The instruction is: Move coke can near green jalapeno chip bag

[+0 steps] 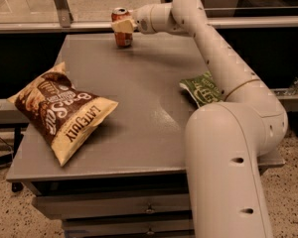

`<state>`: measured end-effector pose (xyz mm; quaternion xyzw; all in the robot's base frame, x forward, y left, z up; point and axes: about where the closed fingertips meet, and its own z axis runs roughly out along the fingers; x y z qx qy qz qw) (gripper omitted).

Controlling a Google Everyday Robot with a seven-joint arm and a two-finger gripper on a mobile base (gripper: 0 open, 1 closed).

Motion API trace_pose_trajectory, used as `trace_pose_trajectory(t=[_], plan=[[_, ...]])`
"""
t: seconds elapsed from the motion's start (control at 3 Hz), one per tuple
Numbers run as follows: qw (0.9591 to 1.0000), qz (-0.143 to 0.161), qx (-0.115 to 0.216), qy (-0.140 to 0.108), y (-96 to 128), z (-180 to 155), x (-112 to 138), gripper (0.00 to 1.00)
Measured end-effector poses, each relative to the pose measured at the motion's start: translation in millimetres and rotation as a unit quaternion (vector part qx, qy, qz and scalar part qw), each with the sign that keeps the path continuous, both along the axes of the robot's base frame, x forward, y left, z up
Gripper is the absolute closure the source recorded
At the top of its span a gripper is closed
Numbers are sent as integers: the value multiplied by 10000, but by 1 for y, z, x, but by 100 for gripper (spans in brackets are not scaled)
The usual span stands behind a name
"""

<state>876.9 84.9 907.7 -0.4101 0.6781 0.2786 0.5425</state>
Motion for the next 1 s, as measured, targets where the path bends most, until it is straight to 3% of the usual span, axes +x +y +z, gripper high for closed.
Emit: trace_pose_trajectory(t=[0.33,0.67,1.0], plan=[[9996,12,226,147,-15,4,-15,88],[9986,-54,412,313,-44,4,-35,100],[9971,-273,494,511,-91,-2,-66,100]])
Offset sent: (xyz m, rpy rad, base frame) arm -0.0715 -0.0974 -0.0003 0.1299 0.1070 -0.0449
